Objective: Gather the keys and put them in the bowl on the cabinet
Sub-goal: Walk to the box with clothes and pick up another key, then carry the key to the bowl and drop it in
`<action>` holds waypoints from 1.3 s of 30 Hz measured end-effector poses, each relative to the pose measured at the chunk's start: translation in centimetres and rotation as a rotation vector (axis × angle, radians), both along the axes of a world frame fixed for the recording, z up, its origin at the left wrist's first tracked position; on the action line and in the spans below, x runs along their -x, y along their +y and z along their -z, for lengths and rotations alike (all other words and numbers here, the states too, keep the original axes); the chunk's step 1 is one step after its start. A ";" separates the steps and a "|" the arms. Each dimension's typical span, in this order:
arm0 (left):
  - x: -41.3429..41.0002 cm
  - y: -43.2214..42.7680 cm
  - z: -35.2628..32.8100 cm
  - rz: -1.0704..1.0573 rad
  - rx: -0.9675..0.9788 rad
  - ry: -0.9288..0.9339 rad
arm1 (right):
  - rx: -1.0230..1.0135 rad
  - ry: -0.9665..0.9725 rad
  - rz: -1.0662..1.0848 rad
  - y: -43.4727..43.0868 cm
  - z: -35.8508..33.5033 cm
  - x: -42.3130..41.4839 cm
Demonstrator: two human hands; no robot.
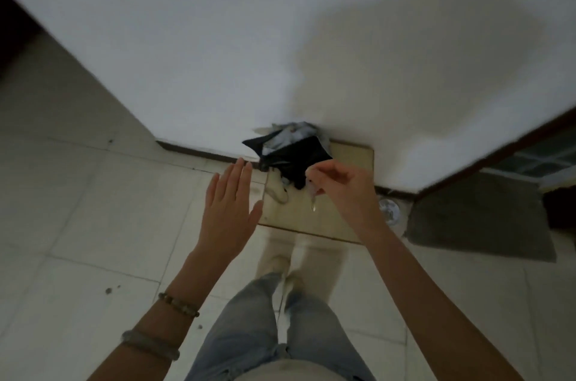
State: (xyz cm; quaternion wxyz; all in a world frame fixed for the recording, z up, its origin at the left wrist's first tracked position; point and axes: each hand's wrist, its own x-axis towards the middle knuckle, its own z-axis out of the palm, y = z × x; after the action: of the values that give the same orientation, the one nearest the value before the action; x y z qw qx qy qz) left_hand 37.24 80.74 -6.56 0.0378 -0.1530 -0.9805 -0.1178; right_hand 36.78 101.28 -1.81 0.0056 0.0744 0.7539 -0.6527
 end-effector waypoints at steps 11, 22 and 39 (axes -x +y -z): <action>-11.2 -8.1 -2.7 -0.513 0.060 0.049 | 0.024 0.035 -0.532 -12.3 -2.3 -2.2; -17.4 -17.5 -2.4 -0.872 0.060 0.028 | -0.047 0.064 -0.823 -25.3 -2.5 -3.8; -11.5 -43.3 -3.7 -0.842 0.059 0.028 | 0.038 0.007 -0.751 -50.8 -2.7 2.9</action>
State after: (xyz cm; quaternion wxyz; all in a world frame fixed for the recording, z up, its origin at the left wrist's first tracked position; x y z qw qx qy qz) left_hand 48.73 37.44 -2.86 0.0916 0.2581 -0.9598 -0.0616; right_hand 33.92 50.48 0.90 0.2434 -0.2099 0.7164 -0.6193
